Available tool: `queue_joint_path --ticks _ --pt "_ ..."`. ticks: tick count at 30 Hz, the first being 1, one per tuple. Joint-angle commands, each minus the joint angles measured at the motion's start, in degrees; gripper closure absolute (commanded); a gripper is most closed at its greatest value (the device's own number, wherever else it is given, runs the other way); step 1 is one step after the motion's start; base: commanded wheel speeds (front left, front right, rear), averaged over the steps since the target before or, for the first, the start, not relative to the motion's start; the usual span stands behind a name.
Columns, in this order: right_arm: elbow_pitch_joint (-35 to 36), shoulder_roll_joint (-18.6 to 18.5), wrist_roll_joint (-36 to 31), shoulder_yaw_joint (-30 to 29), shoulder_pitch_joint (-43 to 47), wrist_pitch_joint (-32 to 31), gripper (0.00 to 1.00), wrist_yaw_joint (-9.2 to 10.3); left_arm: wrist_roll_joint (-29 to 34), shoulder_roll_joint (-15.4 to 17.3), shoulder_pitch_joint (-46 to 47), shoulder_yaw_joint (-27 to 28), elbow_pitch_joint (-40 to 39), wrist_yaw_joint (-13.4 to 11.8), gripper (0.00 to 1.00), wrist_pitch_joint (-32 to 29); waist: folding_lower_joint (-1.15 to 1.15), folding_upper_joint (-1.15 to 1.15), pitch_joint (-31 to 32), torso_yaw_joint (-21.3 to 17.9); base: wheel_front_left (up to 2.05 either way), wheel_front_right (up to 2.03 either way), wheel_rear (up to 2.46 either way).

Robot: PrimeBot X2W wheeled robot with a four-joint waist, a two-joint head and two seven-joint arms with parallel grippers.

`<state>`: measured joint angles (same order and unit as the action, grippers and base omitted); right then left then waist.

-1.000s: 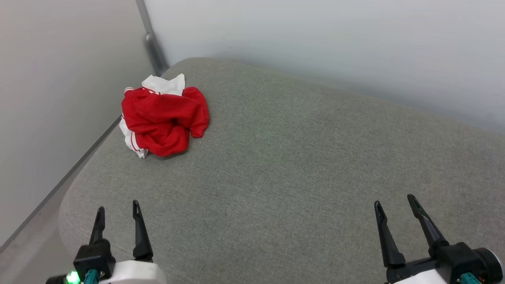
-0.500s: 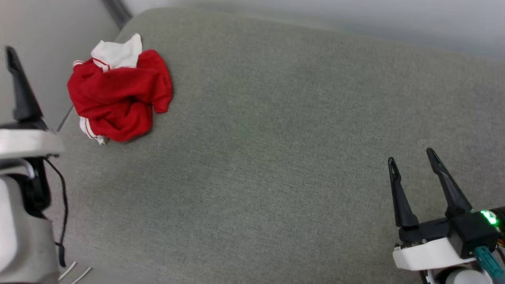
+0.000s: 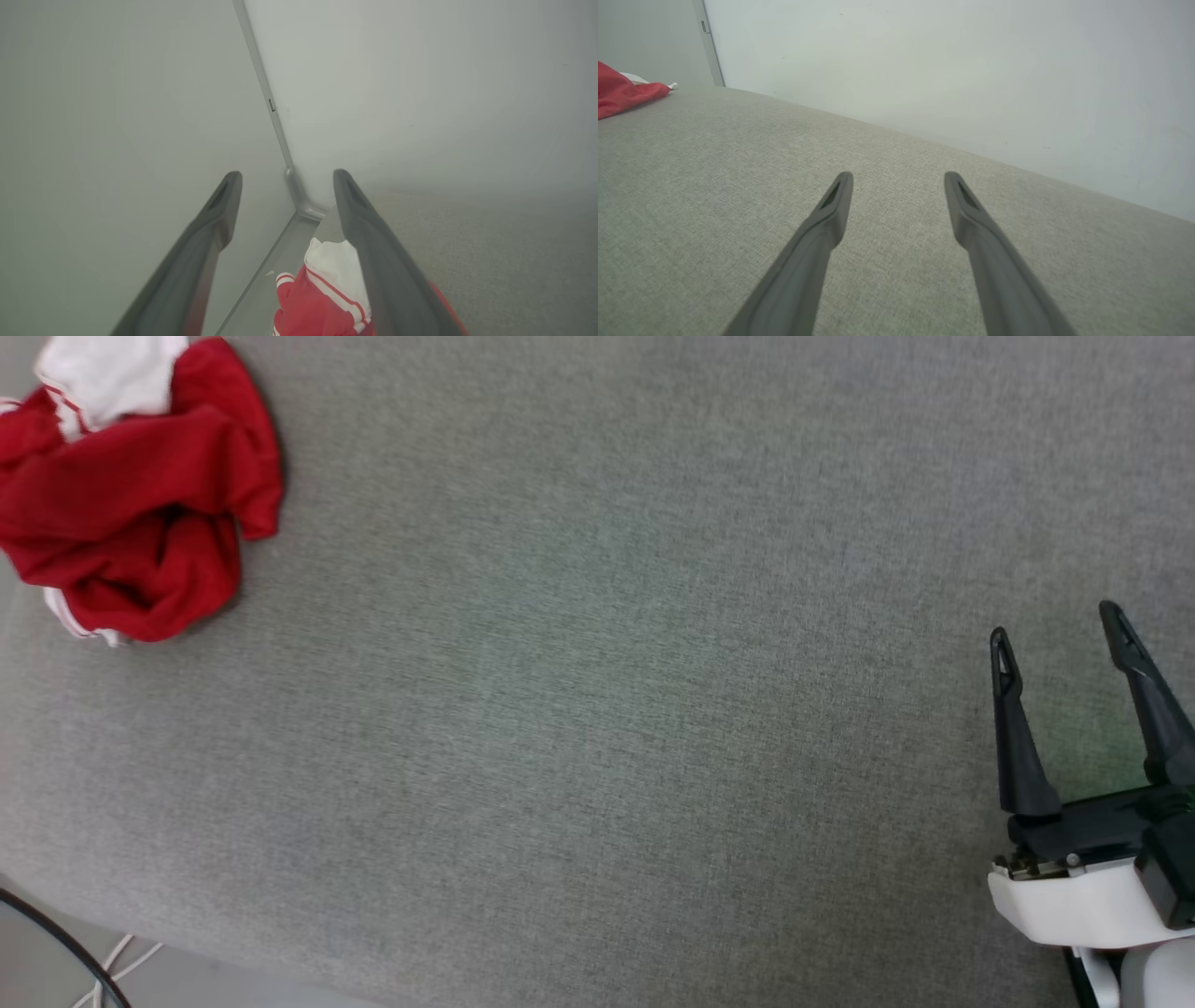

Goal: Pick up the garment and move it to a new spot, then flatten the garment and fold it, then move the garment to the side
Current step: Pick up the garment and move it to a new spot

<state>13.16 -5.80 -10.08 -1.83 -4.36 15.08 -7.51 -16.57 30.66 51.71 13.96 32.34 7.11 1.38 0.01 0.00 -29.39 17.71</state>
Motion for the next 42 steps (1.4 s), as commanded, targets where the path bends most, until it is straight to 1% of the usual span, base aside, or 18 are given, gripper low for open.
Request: queue_joint_path --ticks 1,4,7,13,16,18,21,24,25,26,27,29,34,38,42 --pt "0.7 -0.5 -0.2 -0.1 -1.0 0.1 0.0 0.04 -2.0 0.9 1.2 -1.0 1.2 0.2 0.0 -2.2 -0.01 0.0 -2.6 -0.8 0.0 0.0 0.0" --pt "1.8 -1.0 -0.4 -0.1 -1.4 0.1 0.0 0.04 -8.0 4.2 3.0 -5.7 3.3 0.2 0.0 -8.1 -0.01 0.0 -4.6 -1.4 0.0 0.0 0.0" --pt "2.7 -1.1 -0.6 -0.1 -1.9 0.1 0.0 0.04 -14.9 6.7 3.6 -9.6 5.5 0.2 0.0 -15.0 -0.01 0.0 -6.4 -2.1 0.0 0.0 0.0" --pt "4.0 -1.5 -0.8 -0.2 -2.7 0.1 0.0 0.04 -28.3 9.8 2.7 -15.2 7.9 0.3 0.0 -29.3 -0.01 0.0 -9.1 -3.5 0.0 0.0 0.0" --pt "4.3 -1.7 -0.9 -0.7 -2.8 0.1 0.0 0.04 -33.4 10.3 1.4 -18.2 8.1 0.3 0.0 -36.1 -0.01 0.0 -10.1 -3.8 0.0 0.0 0.0" --pt "4.2 -1.9 -1.1 -1.0 -2.7 0.1 0.0 0.04 -35.8 10.7 1.0 -19.7 8.0 0.3 0.0 -39.0 -0.01 0.0 -10.7 -3.9 0.0 0.0 0.0" --pt "4.2 -2.0 -1.1 -1.0 -3.0 0.1 0.0 0.04 -37.6 10.7 -0.3 -22.5 8.3 0.3 0.0 -41.1 -0.01 0.0 -11.3 -4.0 0.0 0.0 0.0" --pt "3.8 -2.1 -1.0 -1.0 -3.4 0.1 0.0 0.05 -38.5 9.5 -1.3 -25.2 9.3 0.3 0.0 -41.7 -0.01 0.0 -11.5 -4.2 0.0 0.0 0.0" --pt "3.7 -2.1 -1.0 -1.0 -3.6 0.1 0.0 0.04 -38.9 9.0 -1.4 -25.9 9.6 0.3 0.04 -41.8 -0.01 0.0 -11.4 -4.2 0.0 0.0 0.0" --pt "3.5 -2.0 -1.0 -0.9 -3.7 0.1 0.0 0.04 -39.2 8.8 -1.4 -26.6 9.8 0.3 0.79 -41.6 -0.01 0.0 -11.3 -4.2 0.0 0.0 0.0" --pt "3.4 -1.9 -0.9 -0.8 -3.7 0.1 0.0 0.04 -39.5 8.8 -1.3 -27.1 10.1 0.3 1.0 -41.3 -0.01 0.0 -11.0 -4.3 0.0 0.0 0.0" --pt "3.3 -1.5 -0.8 -0.7 -3.8 0.1 0.0 0.04 -39.3 10.3 -0.8 -27.7 9.9 0.3 1.0 -39.7 -0.01 0.0 -10.1 -4.3 0.0 0.0 0.0" --pt "2.4 -0.5 0.0 0.1 -3.4 0.1 0.0 0.04 -37.9 15.4 1.9 -29.4 7.1 0.3 1.0 -34.2 -0.01 0.0 -6.2 -4.3 0.0 0.0 0.0" --pt "1.0 0.3 1.0 0.9 -2.9 0.1 0.0 0.04 -37.5 18.1 4.2 -32.0 2.4 0.3 1.0 -32.0 -0.01 0.0 -2.4 -4.3 0.0 0.0 0.0" --pt "-0.3 1.2 1.8 1.8 -2.7 0.1 0.0 0.04 -36.5 20.6 7.2 -35.1 -3.2 0.3 1.0 -31.2 -0.01 0.0 1.7 -5.2 0.0 0.0 0.0"
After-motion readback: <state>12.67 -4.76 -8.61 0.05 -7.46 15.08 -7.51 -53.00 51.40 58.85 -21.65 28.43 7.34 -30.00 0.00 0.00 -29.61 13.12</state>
